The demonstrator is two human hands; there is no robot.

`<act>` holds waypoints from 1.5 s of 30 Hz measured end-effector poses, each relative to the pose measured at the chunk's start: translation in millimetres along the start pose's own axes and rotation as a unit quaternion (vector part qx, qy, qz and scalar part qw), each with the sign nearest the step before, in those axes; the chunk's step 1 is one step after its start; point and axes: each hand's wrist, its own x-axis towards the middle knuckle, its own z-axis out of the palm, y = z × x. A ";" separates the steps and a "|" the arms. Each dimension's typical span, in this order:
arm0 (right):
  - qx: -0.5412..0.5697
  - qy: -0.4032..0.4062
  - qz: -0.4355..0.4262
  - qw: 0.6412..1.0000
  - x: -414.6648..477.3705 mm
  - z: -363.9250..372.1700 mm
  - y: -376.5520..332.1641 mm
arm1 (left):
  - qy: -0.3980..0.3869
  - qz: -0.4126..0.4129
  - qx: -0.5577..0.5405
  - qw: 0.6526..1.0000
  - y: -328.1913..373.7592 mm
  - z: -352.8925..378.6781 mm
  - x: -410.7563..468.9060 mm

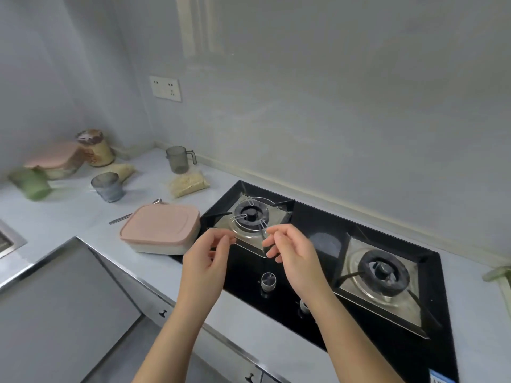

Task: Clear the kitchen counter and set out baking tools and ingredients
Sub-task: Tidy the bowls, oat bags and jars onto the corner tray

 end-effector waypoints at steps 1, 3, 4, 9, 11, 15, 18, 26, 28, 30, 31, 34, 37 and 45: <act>-0.001 -0.007 0.004 1.000 17.9 12.5 1.6 | -0.001 -0.004 0.010 1.000 -8.6 -6.1 17.5; 0.000 -0.017 0.012 1.000 46.4 31.8 5.1 | -0.004 -0.013 0.027 1.000 -22.9 -16.7 47.2; 0.000 -0.023 0.015 1.000 57.8 39.7 6.5 | -0.001 -0.020 0.033 0.999 -28.9 -22.0 59.3; -0.022 -0.088 0.024 0.996 122.2 90.5 12.5 | 0.066 -0.056 0.040 0.995 -69.9 -55.2 113.7; -0.033 -0.111 0.023 0.993 141.4 109.3 12.7 | 0.078 -0.068 0.046 0.994 -82.8 -67.8 127.6; -0.036 -0.148 0.033 0.988 177.4 150.3 14.4 | 0.102 -0.077 0.055 0.990 -105.1 -96.5 156.2; -0.043 -0.173 0.036 0.983 203.0 185.3 14.0 | 0.111 -0.094 0.057 0.988 -127.4 -120.0 180.5; -0.101 -0.185 0.056 0.976 281.5 294.3 6.6 | 0.092 -0.122 0.064 0.986 -209.7 -207.0 271.9; -0.107 -0.165 0.062 0.978 304.9 329.6 3.4 | 0.080 -0.116 0.071 0.988 -230.3 -237.8 303.5; -0.112 -0.157 0.073 0.978 326.1 367.0 -1.9 | 0.080 -0.109 0.087 0.987 -247.8 -269.5 332.3; -0.114 -0.158 0.080 0.978 339.9 393.6 -7.2 | 0.087 -0.109 0.094 0.986 -261.6 -292.6 350.1; -0.131 -0.164 0.073 0.975 366.8 439.9 -18.5 | 0.104 -0.100 0.153 0.978 -295.7 -340.0 389.5; -0.149 -0.181 0.069 0.970 397.2 491.7 -26.9 | 0.131 -0.106 0.257 0.952 -343.4 -402.0 428.9; -0.184 -0.222 0.059 0.956 442.7 546.6 -16.4 | 0.110 -0.293 0.431 0.846 -409.3 -492.6 518.5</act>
